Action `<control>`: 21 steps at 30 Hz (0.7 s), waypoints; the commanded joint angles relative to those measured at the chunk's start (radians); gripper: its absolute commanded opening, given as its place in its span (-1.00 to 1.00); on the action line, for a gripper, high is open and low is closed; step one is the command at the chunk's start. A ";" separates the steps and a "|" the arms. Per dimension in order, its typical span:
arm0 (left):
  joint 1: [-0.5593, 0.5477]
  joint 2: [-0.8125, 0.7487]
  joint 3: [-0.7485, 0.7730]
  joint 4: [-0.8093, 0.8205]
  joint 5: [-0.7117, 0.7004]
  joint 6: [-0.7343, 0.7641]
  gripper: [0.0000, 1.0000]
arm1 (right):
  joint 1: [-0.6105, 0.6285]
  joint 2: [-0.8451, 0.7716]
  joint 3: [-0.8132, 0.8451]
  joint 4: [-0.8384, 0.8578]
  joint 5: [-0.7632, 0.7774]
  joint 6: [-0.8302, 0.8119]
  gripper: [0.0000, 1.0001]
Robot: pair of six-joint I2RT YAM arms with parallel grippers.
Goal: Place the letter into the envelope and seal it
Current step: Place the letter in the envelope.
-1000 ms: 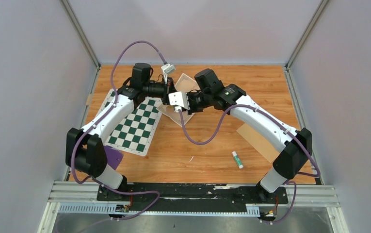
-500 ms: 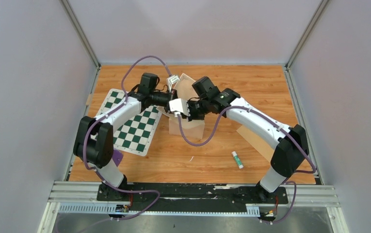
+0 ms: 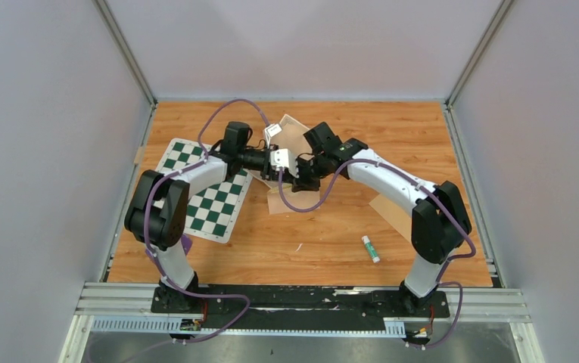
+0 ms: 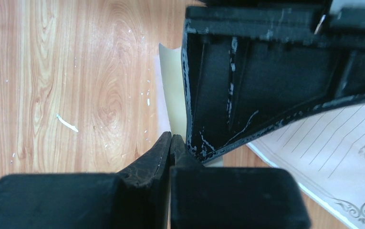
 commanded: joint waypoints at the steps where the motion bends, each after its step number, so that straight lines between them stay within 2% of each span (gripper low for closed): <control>1: -0.007 0.001 -0.002 0.071 0.070 -0.047 -1.00 | -0.049 -0.009 -0.030 0.111 -0.053 0.074 -1.00; 11: -0.007 0.020 0.015 0.022 0.067 -0.004 -1.00 | -0.085 -0.036 -0.036 0.207 -0.062 0.063 -1.00; 16: -0.002 0.038 0.077 -0.156 0.044 0.137 -1.00 | -0.091 -0.037 -0.046 0.240 -0.092 0.035 -1.00; 21: 0.009 0.050 0.128 -0.267 0.052 0.211 -1.00 | -0.091 -0.034 -0.016 0.236 -0.118 0.014 -1.00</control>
